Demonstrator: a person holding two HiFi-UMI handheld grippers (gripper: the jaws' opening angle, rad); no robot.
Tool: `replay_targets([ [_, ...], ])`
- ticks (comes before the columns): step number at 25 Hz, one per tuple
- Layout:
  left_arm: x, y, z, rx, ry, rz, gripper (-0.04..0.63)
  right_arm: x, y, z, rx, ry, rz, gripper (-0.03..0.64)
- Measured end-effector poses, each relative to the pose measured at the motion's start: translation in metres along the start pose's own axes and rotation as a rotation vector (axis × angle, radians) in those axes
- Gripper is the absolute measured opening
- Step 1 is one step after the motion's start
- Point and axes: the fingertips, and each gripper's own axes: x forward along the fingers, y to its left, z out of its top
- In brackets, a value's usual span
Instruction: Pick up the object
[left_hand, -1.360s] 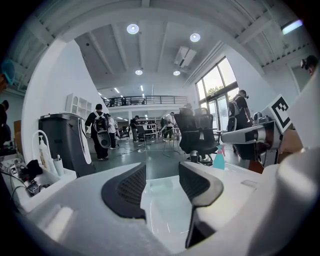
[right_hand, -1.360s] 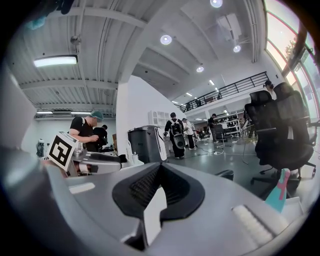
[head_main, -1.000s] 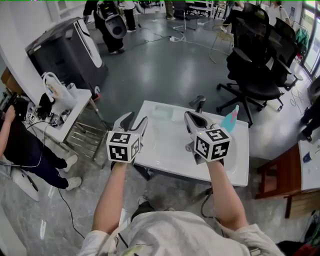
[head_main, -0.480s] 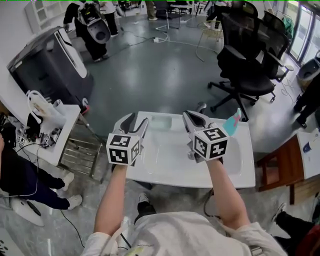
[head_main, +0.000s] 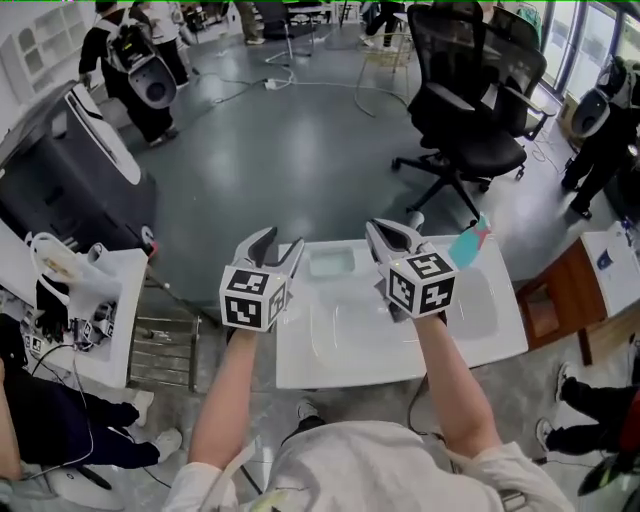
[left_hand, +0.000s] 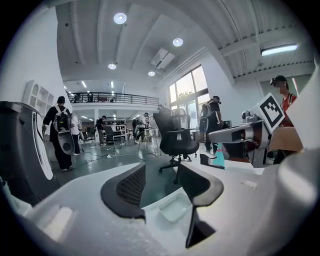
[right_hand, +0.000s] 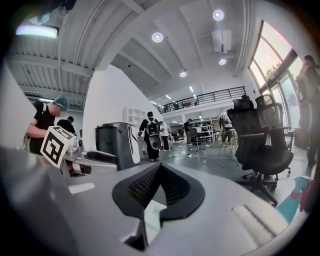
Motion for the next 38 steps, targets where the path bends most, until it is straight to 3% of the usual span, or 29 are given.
replay_targets([
  [11, 0.025, 0.026, -0.003, 0.022, -0.006, -0.164, 0.219, 0.025, 0.007, 0.002, -0.009, 0.014, -0.14, 0.003],
  [19, 0.04, 0.018, -0.006, 0.037, -0.006, -0.24, 0.219, 0.019, 0.002, 0.001, -0.006, 0.003, -0.203, 0.003],
  [38, 0.075, -0.02, -0.002, 0.057, 0.025, -0.216, 0.219, 0.005, -0.041, 0.008, -0.01, -0.023, -0.147, 0.003],
])
